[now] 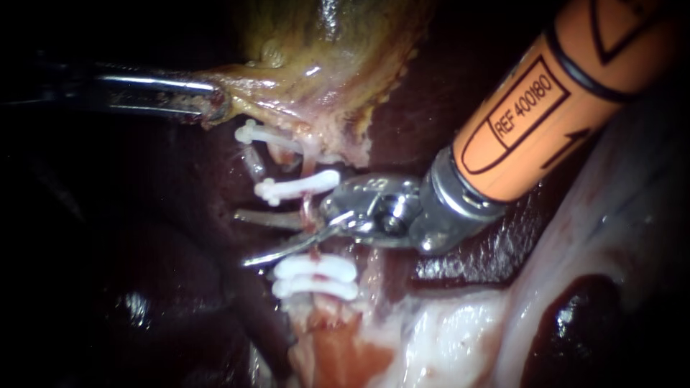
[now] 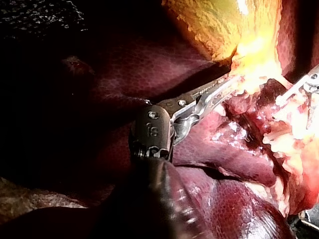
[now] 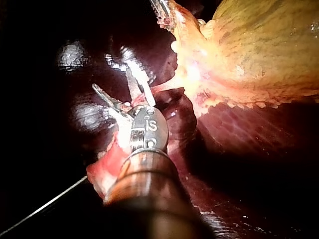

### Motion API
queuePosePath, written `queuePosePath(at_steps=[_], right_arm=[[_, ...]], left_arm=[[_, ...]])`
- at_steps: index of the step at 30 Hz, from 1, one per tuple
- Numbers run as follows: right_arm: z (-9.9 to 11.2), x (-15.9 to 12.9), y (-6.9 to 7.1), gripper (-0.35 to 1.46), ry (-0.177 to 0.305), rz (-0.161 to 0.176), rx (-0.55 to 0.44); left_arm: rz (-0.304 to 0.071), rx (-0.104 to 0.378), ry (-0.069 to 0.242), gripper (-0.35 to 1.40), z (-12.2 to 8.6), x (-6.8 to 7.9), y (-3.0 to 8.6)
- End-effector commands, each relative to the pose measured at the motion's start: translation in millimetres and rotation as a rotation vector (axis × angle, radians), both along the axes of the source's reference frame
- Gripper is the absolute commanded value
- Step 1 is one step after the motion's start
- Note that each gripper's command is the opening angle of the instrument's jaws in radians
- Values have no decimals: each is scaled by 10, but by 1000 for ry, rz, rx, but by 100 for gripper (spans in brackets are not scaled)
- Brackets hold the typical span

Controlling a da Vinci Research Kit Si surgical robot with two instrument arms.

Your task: Go to the cutting position right tube

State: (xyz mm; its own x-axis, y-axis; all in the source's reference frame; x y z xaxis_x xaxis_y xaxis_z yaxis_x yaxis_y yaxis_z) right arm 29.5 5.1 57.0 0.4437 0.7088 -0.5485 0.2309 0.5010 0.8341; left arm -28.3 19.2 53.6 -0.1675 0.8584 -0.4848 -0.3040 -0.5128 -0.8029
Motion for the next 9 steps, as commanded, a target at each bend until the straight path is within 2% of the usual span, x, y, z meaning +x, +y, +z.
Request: queuePosePath(at_steps=[1, 9], right_arm=[[1, 0, 0, 140, -1, 0, 0], [2, -1, -1, 140, -1, -1, 0]], left_arm=[[0, 0, 0, -35, 0, 0, 0], [0, 0, 0, -35, 0, 0, 0]])
